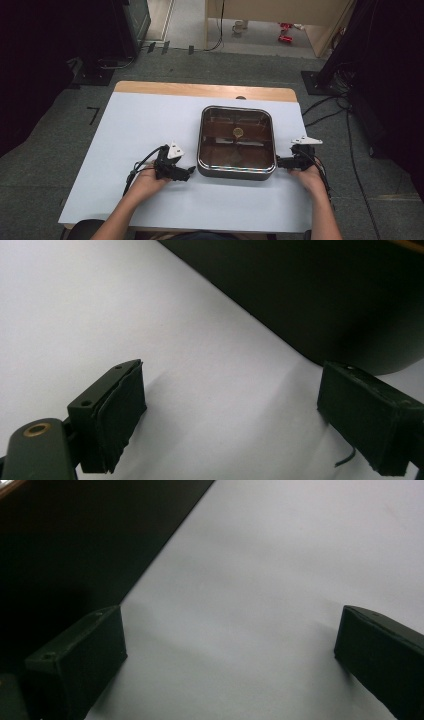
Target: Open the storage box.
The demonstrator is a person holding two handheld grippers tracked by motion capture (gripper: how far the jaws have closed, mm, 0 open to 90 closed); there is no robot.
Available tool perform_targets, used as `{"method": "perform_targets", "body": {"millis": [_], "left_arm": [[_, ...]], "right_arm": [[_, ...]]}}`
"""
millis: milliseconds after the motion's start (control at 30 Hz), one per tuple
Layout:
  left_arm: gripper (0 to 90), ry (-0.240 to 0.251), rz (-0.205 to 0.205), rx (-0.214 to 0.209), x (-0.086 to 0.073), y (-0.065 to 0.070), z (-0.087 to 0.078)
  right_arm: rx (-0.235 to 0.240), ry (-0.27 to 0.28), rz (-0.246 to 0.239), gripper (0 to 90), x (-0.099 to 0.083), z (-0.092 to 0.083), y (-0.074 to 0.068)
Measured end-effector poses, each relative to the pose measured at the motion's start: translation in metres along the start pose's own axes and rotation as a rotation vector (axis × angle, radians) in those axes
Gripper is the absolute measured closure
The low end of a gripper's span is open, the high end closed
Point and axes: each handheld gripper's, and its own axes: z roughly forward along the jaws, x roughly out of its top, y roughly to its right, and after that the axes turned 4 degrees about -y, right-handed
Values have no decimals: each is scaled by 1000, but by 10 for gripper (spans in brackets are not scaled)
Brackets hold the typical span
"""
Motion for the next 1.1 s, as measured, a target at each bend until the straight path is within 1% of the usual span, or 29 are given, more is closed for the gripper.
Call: {"method": "perform_targets", "body": {"millis": [367,433,500,533,567,600,633,667,700,800,833,867,967,1000,1033,1100], "left_arm": [[118,-4,0,0,0,0,0],[121,-12,0,-1,2,0,0],[127,-38,8,-2,5,0,-1],[149,-68,15,-7,9,1,-1],[165,-68,15,-7,9,1,-1],[165,-83,21,-16,11,0,-2],[192,-100,25,-25,13,-1,-4],[273,-117,26,-40,16,-3,-7],[273,-117,26,-40,16,-3,-7],[293,-139,-2,-100,18,-10,-10],[306,-144,3,-108,19,-10,-11],[308,-144,11,-103,20,-10,-13],[302,-125,21,-113,25,-12,-24],[305,-109,15,-135,29,-14,-31],[311,-109,15,-135,29,-14,-31],[310,-107,18,-151,33,-14,-37]], "right_arm": [[0,-1,0,0,0,0,0],[0,0,0,0,0,0,0],[-1,0,-1,0,0,0,0],[-1,0,-1,0,0,0,0],[-1,0,-1,0,0,0,0],[-1,0,-1,0,0,0,0],[-1,-1,-1,0,0,0,0],[0,-1,0,0,0,0,0],[0,-1,0,0,0,0,0],[-1,0,-1,0,0,0,0],[-1,0,-1,0,0,0,0],[-1,0,-1,0,0,0,0],[-1,-1,-1,0,0,0,0],[-1,0,-1,0,0,0,0],[-1,-1,-1,0,0,0,0],[-1,-1,0,0,0,0,0]]}}
